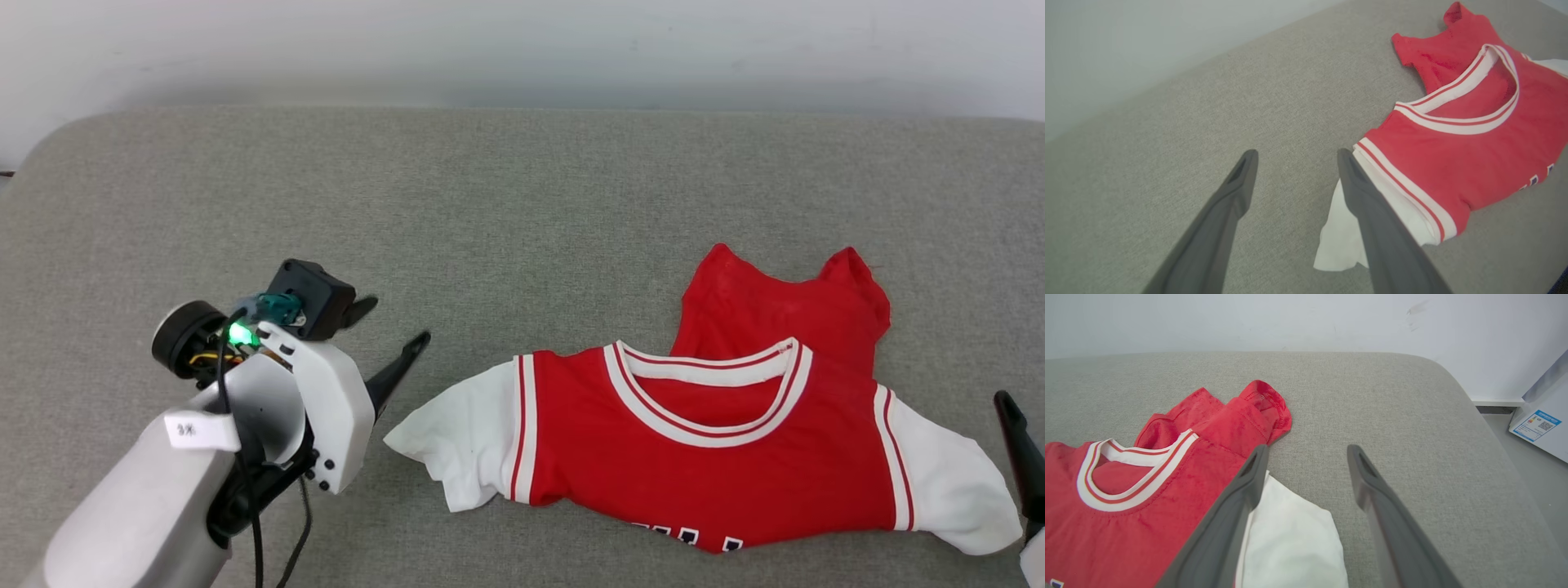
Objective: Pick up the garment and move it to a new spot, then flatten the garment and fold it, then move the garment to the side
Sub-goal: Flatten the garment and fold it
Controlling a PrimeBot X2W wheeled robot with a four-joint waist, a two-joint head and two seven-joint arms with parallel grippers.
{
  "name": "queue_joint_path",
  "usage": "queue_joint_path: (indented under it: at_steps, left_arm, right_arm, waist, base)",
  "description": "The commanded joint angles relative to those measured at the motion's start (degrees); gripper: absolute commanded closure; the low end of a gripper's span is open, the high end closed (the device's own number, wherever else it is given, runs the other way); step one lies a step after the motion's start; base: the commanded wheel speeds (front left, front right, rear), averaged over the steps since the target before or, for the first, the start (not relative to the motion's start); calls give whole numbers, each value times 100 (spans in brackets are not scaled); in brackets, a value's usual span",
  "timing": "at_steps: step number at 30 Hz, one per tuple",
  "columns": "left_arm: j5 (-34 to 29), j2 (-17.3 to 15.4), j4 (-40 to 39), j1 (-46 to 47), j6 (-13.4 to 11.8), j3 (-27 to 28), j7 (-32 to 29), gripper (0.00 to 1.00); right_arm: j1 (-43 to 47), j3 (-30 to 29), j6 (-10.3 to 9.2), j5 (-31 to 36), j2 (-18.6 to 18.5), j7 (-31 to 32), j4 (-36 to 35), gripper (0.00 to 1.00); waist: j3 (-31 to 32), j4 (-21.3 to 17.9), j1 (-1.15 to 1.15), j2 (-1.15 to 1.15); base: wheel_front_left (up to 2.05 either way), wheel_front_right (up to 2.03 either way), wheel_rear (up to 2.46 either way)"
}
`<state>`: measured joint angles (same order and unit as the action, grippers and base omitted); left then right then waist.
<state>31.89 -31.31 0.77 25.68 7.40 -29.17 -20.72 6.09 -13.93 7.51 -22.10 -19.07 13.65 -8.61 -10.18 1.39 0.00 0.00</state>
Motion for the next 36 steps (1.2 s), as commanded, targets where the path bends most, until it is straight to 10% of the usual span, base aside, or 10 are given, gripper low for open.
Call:
queue_joint_path:
  at_steps: [1, 10, 27, 28, 30, 36]
  left_arm:
    - [221, -148, -39, 93, -1, -154, -315, 0]
    - [1007, -762, 46, 540, 0, -1215, -2002, 0]
    - [1444, -711, 1243, 870, 0, -2699, -2215, 0]
    - [1476, -728, 1279, 877, 0, -2817, -2248, 14]
    - [1564, -748, 1288, 920, 1, -2979, -2169, 100]
    - [1688, -974, 1351, 1260, -13, -2863, -1591, 100]
  right_arm:
    - [-88, 30, -5, 33, 18, -24, 34, 0]
    - [-360, 230, -5, -13, -75, -10, 189, 0]
    - [-726, 493, -5, -93, -157, -117, 431, 0]
    - [-733, 500, -5, -97, -159, -113, 442, 0]
    - [-735, 503, -5, -104, -171, -90, 449, 0]
    - [-712, 468, -5, -110, -285, 0, 384, 0]
  waist:
    - [-25, -34, 0, 0]
    - [-254, -209, 0, 0]
    - [-685, -463, 0, 0]
    - [-681, -468, 0, 0]
    - [-665, -471, 0, 0]
    - [-487, -443, 0, 0]
  base:
    - [0, 0, 0]
    - [0, 0, 0]
    - [0, 0, 0]
    - [0, 0, 0]
    - [0, 0, 0]
    - [0, 0, 0]
